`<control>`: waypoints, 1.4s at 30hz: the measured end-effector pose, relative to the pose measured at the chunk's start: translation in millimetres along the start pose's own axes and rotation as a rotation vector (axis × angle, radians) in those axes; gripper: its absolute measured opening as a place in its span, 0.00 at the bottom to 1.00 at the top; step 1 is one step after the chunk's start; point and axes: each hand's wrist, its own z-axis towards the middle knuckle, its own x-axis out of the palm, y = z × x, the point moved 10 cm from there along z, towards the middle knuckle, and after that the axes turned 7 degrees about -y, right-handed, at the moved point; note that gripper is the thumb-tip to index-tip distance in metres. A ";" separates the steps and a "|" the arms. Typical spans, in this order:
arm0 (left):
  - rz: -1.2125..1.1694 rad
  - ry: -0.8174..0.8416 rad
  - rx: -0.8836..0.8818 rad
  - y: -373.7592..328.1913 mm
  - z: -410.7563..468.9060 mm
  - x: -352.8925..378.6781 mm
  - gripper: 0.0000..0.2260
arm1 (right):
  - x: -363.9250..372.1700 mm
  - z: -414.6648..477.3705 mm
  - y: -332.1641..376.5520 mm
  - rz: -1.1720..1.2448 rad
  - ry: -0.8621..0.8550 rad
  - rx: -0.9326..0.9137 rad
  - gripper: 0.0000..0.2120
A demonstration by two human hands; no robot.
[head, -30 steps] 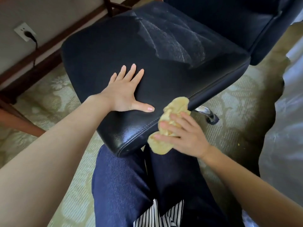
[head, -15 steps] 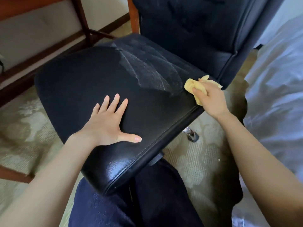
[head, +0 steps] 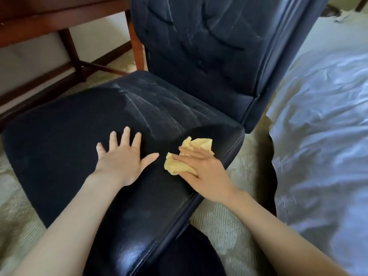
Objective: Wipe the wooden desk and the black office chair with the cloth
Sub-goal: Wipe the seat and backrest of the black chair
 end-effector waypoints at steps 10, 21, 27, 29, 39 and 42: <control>0.054 0.036 -0.005 5.8 10.9 17.9 0.46 | -54.4 -0.9 -103.5 -0.022 -0.002 0.227 0.20; 0.138 -0.004 -0.027 0.9 14.2 19.5 0.40 | -51.6 102.0 -157.0 -0.268 -0.008 0.473 0.19; 0.206 0.001 -0.027 -7.8 13.1 18.2 0.35 | -6.2 133.7 -103.4 -0.314 0.010 0.330 0.20; 0.200 0.013 -0.033 -8.5 13.3 18.9 0.35 | 11.7 135.4 -73.3 -0.303 0.051 0.247 0.22; 0.151 0.048 -0.064 -3.4 13.1 20.4 0.38 | 28.2 68.2 25.9 -0.050 0.125 -0.067 0.26; 0.155 0.068 -0.060 -3.8 13.5 20.9 0.38 | 6.9 50.9 13.4 0.007 0.016 -0.007 0.24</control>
